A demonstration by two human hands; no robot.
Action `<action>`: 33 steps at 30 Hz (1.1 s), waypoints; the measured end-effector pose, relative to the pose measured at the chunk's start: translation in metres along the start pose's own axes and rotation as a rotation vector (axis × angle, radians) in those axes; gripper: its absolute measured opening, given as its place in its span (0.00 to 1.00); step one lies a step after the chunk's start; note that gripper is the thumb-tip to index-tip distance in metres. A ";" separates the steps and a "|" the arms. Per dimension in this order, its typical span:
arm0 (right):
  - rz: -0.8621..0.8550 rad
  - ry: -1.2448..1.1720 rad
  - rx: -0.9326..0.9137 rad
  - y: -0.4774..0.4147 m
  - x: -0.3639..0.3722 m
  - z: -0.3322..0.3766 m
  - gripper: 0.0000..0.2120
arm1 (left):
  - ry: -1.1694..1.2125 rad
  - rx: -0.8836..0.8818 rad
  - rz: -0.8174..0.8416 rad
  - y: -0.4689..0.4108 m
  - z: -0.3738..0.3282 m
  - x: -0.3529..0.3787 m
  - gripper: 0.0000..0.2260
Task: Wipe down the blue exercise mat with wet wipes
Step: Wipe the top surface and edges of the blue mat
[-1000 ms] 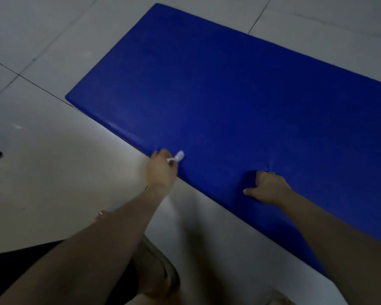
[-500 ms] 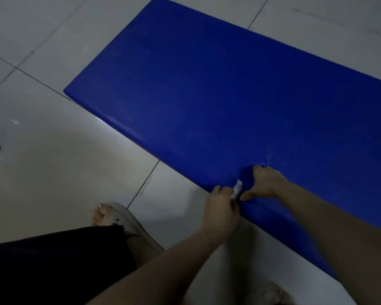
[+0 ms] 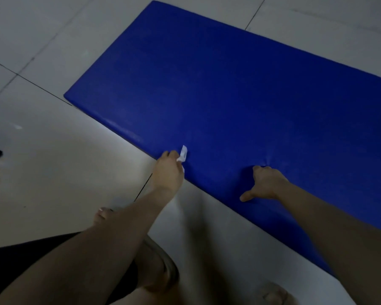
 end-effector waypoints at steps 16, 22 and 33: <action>0.017 0.008 -0.046 0.001 -0.006 0.000 0.31 | -0.133 0.590 0.165 0.087 -0.112 0.064 0.15; -0.002 0.003 -0.051 -0.001 -0.003 0.000 0.30 | -0.186 0.236 -0.019 0.017 -0.023 0.000 0.12; -0.021 -0.009 -0.035 0.000 -0.003 -0.001 0.31 | 0.006 0.261 0.156 0.078 -0.094 0.073 0.10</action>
Point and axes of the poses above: each hand's wrist, its own y-axis away from the middle knuckle, its own x-axis out of the palm, z = x × y, the point moved 9 cm from there along -y, towards the middle knuckle, and after that the axes turned 8 degrees about z, right-handed, at the moved point
